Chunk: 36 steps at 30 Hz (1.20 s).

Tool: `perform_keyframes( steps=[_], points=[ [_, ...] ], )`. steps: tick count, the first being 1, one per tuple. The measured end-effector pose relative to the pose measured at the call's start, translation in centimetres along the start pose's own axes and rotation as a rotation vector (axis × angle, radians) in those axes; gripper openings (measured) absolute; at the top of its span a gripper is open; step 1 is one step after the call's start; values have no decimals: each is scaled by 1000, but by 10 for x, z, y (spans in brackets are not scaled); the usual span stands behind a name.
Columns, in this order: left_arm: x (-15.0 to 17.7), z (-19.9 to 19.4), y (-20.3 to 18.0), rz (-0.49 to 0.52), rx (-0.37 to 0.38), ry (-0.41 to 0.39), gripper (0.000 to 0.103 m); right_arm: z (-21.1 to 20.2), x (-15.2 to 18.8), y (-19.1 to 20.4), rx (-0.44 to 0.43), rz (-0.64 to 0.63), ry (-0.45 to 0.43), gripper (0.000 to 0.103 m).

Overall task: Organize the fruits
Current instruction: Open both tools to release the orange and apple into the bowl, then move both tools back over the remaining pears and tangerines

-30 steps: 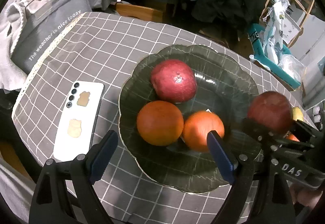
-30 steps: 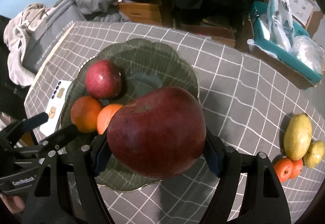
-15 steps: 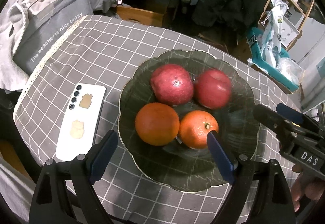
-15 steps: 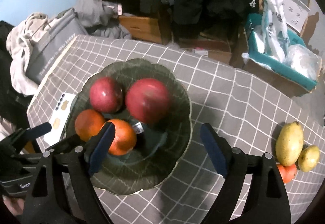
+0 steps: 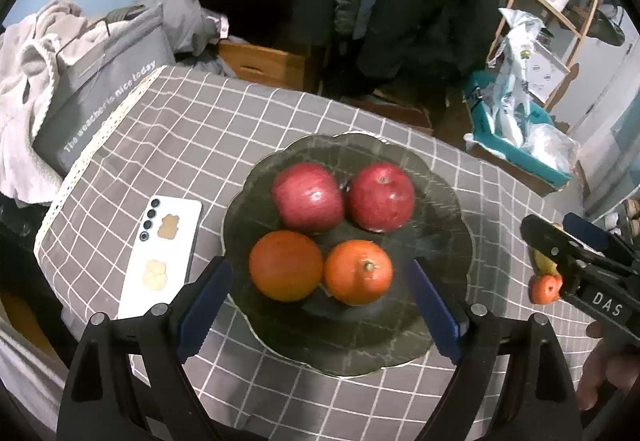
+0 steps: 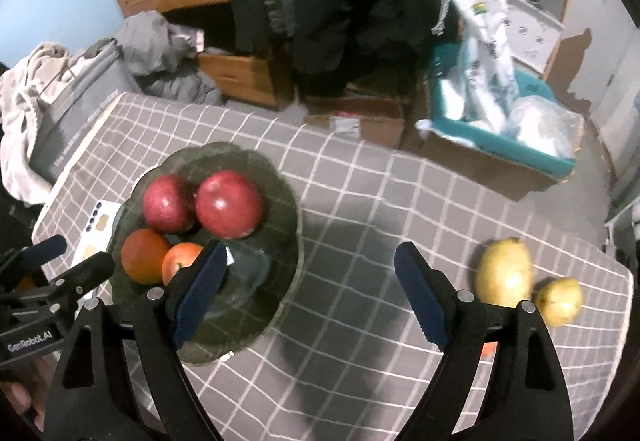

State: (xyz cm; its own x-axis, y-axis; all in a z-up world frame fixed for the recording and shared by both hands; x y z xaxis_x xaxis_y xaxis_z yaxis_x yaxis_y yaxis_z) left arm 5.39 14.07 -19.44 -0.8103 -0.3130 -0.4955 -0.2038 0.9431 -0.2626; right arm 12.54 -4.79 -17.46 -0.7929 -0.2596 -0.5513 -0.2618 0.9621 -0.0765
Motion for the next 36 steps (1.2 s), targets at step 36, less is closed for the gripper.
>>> perform_keyframes(
  steps=[36],
  points=[
    [13, -8, -153, 250, 123, -4, 90, -101, 53, -171, 235, 180, -86, 86]
  ],
)
Point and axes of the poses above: each gripper's, at about its wrist camera, not at the fingertips, and z roughly the way its jaws point, y to its left, x to its underside, the point moved 4 cm from there along z, roughly the way its jaws point, and after that the axes turned 10 degrees about x, right-handed, at the moved point
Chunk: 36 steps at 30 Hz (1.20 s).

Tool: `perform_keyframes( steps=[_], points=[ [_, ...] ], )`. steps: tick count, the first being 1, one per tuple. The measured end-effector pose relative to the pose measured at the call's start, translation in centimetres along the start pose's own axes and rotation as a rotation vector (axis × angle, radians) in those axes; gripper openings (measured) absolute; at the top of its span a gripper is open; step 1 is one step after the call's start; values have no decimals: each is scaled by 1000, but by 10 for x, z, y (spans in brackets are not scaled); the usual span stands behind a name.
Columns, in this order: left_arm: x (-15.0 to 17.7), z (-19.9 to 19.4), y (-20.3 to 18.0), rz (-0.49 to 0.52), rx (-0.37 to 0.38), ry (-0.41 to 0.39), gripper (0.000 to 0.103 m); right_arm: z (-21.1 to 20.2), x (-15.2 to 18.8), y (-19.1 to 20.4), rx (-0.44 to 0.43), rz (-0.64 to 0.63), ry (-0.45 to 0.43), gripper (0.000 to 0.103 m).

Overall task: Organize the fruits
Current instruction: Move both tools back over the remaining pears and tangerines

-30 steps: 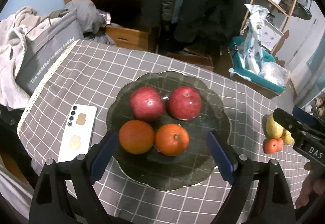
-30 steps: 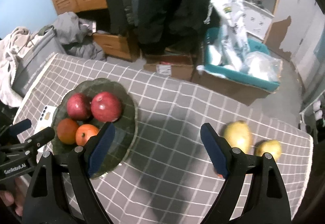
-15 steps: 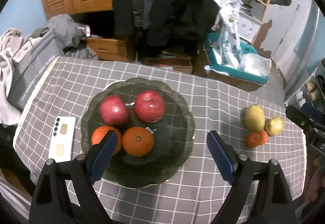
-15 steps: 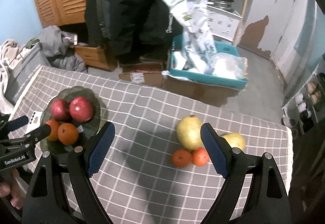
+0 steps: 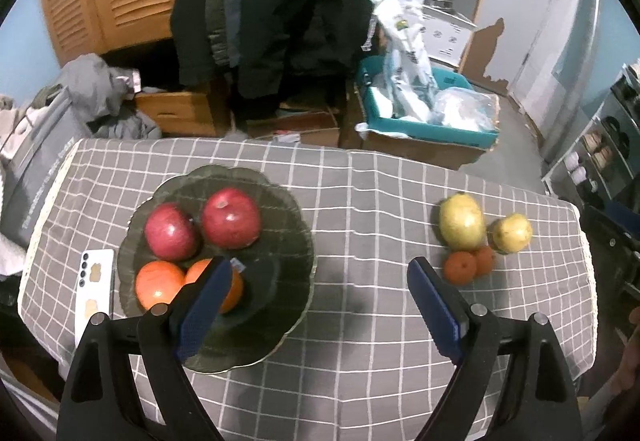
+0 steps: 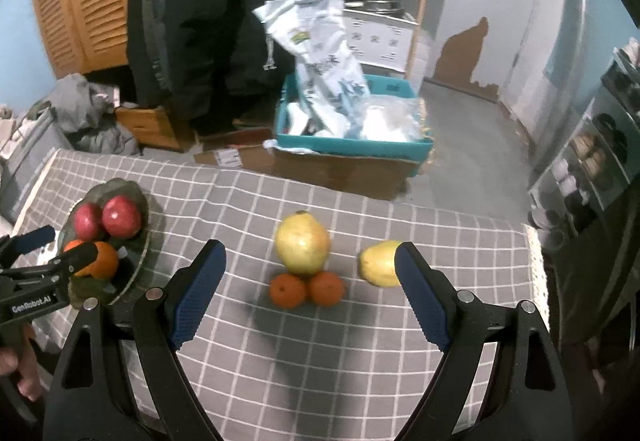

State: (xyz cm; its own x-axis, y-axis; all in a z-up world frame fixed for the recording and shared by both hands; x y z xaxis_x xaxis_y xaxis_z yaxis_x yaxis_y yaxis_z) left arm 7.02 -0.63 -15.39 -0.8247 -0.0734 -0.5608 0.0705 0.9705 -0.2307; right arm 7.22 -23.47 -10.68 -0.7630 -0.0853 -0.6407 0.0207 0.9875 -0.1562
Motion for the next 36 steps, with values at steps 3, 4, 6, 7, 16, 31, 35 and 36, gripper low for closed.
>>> perform_keyframes(
  steps=[3, 4, 6, 7, 16, 31, 35, 36],
  points=[
    [-1, 2, -12, 15, 12, 3, 90, -2, 5, -16, 16, 20, 2, 86],
    [-1, 4, -18, 22, 19, 6, 90, -3, 7, -21, 22, 26, 4, 86],
    [-2, 7, -26, 34, 26, 12, 90, -4, 11, -33, 34, 40, 6, 86],
    [-1, 9, -30, 44, 30, 15, 90, -4, 13, -37, 38, 46, 7, 86],
    [0, 22, -67, 105, 52, 45, 90, -1, 28, -75, 69, 103, 28, 86],
    [16, 71, -103, 159, 82, 145, 94, 37, 56, -105, 72, 168, 118, 88],
    [25, 93, -109, 164, 92, 194, 94, 58, 66, -105, 68, 177, 169, 88],
    [27, 99, -111, 166, 96, 203, 94, 62, 69, -105, 63, 179, 181, 88]
  ],
)
Point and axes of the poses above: each gripper's, at about its wrist camera, not at the fingertips, and z roughly the way its jaws point, y to its left, x to its underside, the point moved 4 cm from there along z, roughly the way its jaws point, and after that the axes turned 10 degrees about x, right-handed, at the moved point
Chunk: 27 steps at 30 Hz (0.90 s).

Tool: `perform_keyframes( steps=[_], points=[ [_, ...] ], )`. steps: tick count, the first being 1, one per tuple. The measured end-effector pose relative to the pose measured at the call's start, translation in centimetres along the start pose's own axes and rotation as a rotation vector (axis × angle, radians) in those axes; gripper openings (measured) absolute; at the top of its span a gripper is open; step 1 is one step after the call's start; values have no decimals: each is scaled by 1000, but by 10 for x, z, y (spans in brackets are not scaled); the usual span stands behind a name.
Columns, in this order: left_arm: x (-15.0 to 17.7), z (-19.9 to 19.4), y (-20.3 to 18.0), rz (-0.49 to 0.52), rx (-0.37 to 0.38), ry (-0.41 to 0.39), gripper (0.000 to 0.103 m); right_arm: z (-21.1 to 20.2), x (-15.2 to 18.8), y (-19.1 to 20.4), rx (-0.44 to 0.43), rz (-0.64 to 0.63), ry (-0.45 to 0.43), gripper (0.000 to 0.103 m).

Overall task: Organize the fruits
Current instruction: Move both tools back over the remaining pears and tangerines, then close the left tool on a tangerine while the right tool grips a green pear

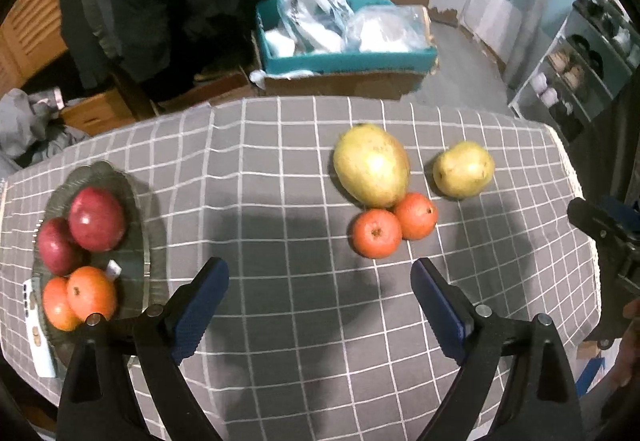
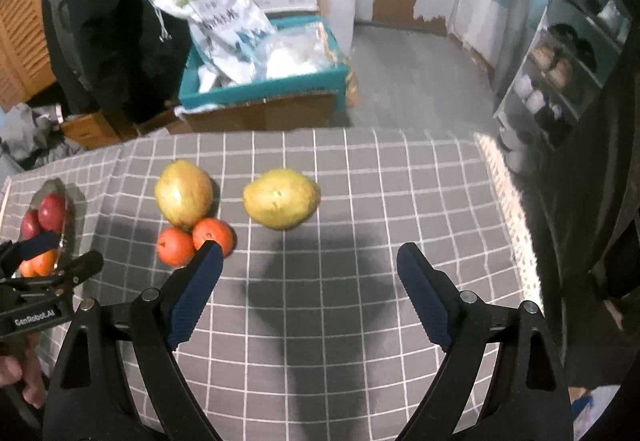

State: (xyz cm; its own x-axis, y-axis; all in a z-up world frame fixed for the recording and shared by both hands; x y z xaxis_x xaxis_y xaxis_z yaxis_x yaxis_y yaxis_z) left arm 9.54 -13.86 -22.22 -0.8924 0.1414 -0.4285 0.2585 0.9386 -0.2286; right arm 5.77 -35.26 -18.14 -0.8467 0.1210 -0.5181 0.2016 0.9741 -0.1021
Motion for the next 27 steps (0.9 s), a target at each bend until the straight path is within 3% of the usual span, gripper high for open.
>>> perform_keyframes(
  steps=[10, 21, 27],
  points=[
    [3, 49, -1, -22, 44, 81, 94, 48, 15, 5, 7, -3, 109, 88],
    [-2, 88, -10, 8, 70, 124, 93, 77, 15, 5, -5, 24, 155, 88],
    [-3, 98, -15, 29, 79, 129, 83, 85, 15, 5, -8, 26, 171, 88]
  ],
)
Point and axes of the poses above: each gripper's, at about its wrist camera, not at the fingertips, and z roughly the way its jaws point, y to its left, x to its underside, the point moved 4 cm from there along z, roughly the way its jaws point, and after that the axes turned 10 degrees about x, right-handed, at the moved point
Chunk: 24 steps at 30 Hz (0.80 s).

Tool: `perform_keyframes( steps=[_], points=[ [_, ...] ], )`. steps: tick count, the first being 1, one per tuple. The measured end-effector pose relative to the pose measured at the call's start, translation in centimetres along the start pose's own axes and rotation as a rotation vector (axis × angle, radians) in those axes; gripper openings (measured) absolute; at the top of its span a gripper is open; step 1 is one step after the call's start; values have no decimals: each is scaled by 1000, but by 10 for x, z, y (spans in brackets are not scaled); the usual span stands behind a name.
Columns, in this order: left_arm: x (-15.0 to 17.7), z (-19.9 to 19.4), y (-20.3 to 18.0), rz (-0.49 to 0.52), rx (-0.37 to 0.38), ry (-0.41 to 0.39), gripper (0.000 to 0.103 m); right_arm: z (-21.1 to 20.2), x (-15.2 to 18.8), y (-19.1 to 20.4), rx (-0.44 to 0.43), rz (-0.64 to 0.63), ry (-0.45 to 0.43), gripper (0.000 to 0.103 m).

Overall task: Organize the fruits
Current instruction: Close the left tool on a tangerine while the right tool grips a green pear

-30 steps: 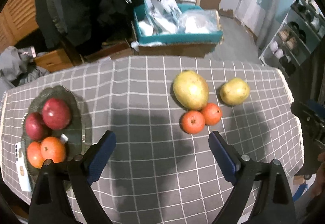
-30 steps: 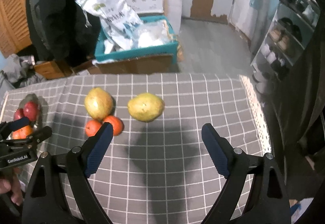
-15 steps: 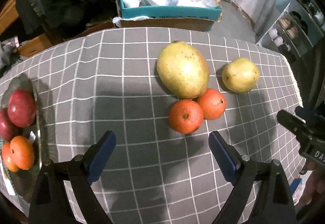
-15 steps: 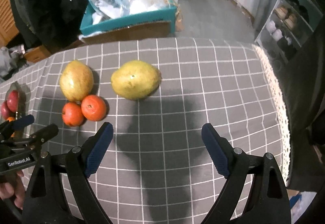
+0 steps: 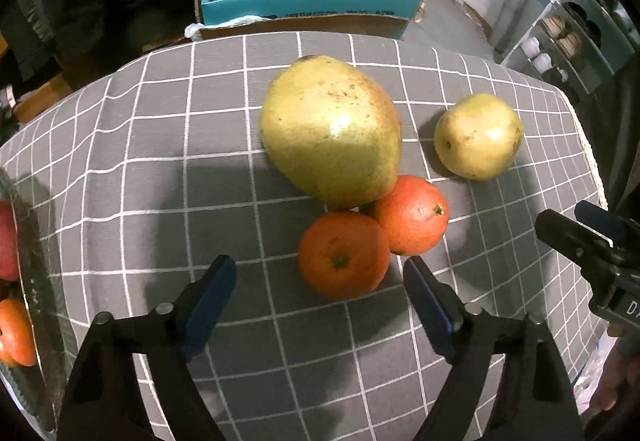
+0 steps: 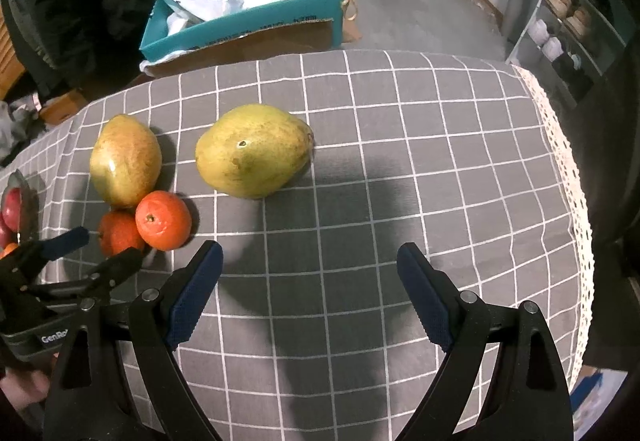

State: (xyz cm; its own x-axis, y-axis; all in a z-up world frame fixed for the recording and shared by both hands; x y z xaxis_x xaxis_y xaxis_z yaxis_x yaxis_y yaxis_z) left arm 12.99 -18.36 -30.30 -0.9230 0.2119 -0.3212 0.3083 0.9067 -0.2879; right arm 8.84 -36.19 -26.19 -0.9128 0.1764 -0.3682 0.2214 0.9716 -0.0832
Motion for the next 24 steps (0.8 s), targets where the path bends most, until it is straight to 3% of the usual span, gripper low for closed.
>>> perform_keyframes(
  steps=[3, 6, 10, 24],
  points=[
    [-1, 3, 0, 6, 8, 0, 74, 3, -1, 1, -5, -5, 3, 88],
    [-2, 4, 0, 8, 30, -7, 71, 7, -4, 3, -15, -10, 7, 88],
    [-3, 4, -6, 19, 78, -10, 45, 12, -12, 10, -32, -27, 3, 88],
    [-2, -12, 6, 25, 24, -42, 44, 41, -47, 43, -75, -119, 9, 88]
  ],
)
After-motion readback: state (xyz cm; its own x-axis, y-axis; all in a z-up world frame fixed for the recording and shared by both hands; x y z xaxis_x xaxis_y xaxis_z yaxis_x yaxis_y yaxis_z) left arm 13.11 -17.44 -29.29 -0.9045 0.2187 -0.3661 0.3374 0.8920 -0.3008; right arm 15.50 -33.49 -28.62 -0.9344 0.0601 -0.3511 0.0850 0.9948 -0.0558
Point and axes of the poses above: each gripper's, at about its wrist camera, not at the fingertips, and z roughly the way its jaws point, y to its left, x to its underside, the point moved 4 cm from there along z, roughly the way its jaws point, and after that the axes turned 10 degrees about x, right-handed, at the moved point
